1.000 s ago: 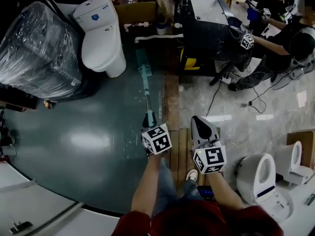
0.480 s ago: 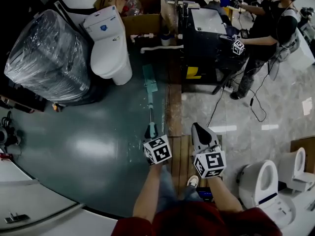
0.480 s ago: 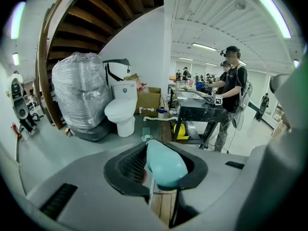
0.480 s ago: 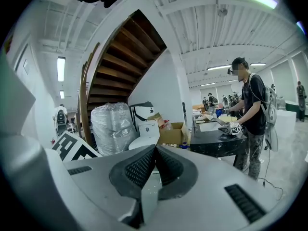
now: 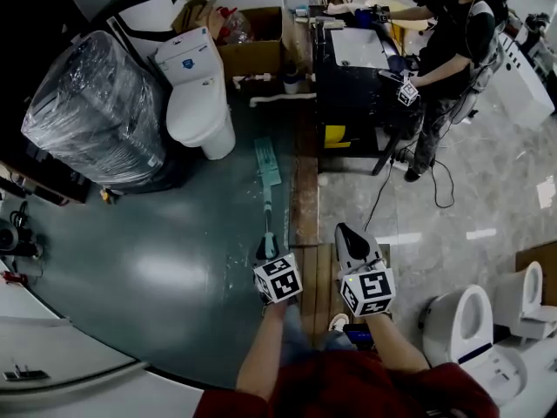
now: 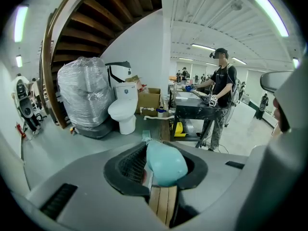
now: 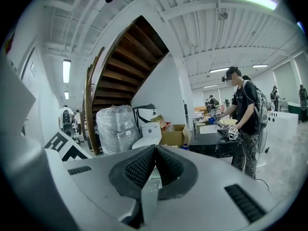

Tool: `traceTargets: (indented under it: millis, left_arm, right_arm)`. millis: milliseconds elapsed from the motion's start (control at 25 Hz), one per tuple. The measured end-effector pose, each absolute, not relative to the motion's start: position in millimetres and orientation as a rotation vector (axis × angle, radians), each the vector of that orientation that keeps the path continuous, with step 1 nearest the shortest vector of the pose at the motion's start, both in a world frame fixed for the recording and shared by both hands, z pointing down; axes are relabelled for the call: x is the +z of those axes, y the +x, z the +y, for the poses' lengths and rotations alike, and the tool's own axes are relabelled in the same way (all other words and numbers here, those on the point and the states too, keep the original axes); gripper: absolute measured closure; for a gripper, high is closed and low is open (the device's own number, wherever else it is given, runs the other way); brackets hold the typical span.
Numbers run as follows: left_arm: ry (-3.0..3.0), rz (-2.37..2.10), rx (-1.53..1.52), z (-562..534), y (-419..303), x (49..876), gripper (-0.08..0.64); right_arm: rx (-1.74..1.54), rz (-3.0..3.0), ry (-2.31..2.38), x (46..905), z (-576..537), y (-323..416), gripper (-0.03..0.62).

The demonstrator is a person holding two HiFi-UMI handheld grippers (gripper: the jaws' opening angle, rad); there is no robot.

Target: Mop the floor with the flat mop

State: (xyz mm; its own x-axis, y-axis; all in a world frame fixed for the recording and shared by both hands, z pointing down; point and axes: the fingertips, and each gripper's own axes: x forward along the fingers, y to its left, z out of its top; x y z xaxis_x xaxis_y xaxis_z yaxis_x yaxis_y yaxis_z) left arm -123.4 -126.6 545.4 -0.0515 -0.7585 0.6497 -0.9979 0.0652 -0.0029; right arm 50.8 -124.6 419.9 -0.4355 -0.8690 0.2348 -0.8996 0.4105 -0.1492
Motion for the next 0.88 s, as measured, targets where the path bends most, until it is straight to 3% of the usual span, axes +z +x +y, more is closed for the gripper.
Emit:
traceTargets:
  millis: [880]
  left_arm:
    - [1.728, -1.894, 0.617, 58.7, -56.9, 524.0, 0.437]
  right_arm:
    - [0.319, -2.572, 1.537, 404.9, 26.5, 124.2, 0.575]
